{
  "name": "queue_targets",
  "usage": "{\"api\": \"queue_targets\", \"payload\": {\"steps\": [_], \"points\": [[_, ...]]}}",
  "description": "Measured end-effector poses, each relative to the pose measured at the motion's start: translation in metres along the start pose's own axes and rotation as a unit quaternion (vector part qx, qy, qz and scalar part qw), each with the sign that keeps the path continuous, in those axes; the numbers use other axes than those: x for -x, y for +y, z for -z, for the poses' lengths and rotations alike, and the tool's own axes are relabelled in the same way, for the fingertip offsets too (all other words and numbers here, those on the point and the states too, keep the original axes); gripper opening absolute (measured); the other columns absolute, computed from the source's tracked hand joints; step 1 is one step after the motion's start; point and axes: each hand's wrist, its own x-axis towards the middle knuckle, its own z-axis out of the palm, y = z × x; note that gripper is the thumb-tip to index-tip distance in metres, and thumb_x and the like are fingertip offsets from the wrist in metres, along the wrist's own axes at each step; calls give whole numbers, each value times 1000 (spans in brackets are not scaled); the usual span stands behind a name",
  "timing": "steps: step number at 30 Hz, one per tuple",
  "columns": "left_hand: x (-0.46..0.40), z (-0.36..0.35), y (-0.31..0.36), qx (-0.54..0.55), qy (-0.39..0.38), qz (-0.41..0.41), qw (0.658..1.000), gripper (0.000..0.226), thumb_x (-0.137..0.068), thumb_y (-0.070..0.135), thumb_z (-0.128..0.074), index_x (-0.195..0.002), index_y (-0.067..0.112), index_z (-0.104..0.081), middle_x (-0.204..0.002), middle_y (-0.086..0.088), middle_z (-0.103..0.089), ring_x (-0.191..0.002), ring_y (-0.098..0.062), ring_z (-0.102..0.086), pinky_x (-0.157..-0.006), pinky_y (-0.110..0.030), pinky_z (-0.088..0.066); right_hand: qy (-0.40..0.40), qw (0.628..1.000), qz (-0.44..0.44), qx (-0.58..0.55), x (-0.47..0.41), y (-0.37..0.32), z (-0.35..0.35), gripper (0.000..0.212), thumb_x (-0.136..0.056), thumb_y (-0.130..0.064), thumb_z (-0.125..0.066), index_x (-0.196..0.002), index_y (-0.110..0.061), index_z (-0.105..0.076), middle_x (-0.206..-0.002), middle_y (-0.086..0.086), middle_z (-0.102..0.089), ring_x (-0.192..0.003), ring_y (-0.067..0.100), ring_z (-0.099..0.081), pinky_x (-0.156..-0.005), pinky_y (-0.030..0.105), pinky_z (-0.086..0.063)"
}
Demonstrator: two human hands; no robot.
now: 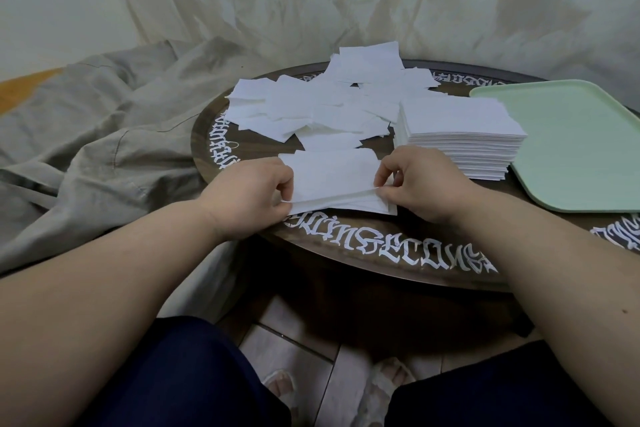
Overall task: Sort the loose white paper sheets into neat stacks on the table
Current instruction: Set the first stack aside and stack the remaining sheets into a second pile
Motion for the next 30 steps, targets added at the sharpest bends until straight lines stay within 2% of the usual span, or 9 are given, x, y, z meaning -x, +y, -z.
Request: {"api": "queue_targets", "payload": {"steps": [5,8,12,17,23,27,30], "points": [[2,0,-1,-8,-26,-1,1000,13,-77,23,-70,-73,26,-57,-89,9,-58,-83,-16,-56,-76,-31,-44,-17,1000,3,6,0,-2,0,4,-83,-20,-67,-83,-21,-70,-95,-5,-60,-85,15,-58,-78,31,-47],[3,1,-1,-15,-31,-5,999,22,-73,34,-75,-74,28,-54,-92,10,-56,-86,-13,-53,-77,-28,-42,-26,1000,-4,7,0,-1,-1,5,-83,-21,-66,-82,-22,-71,-98,-2,-64,-86,16,-60,-80,35,-49],[1,0,2,-26,-27,-9,999,31,-70,43,-77,-78,29,-50,-96,9,-52,-89,-12,-48,-80,-30,-43,-24,1000,-4,6,0,-1,-1,7,-84,-20,-66,-83,-21,-72,-99,-2,-63,-86,16,-60,-80,34,-49],[-1,-2,5,-31,-25,-13,999,26,-75,32,-73,-73,30,-46,-90,10,-47,-88,-14,-50,-81,-33,-44,-14,1000,-4,1,0,0,-2,7,-83,-17,-65,-84,-20,-72,-93,-4,-60,-86,16,-59,-78,30,-46],[0,0,3,-8,-9,-5,1000,17,-76,26,-68,-72,27,-52,-89,7,-56,-85,-15,-54,-79,-33,-46,-13,1000,-5,-4,-1,1,-1,6,-83,-18,-65,-83,-21,-71,-88,-8,-55,-83,13,-54,-75,27,-42],[0,0,3,1,-10,9,1000,10,-77,24,-65,-74,23,-56,-85,7,-60,-83,-18,-57,-76,-33,-46,-25,1000,-3,3,0,-1,1,5,-81,-24,-68,-86,-24,-69,-93,-8,-55,-85,14,-56,-74,27,-42],[-1,0,3,9,19,32,999,6,-76,22,-63,-74,21,-57,-77,5,-63,-77,-20,-59,-73,-37,-48,-27,999,12,28,-1,-5,-1,18,-78,-31,-71,-94,-25,-65,-102,-6,-54,-91,15,-55,-76,28,-42]]}}
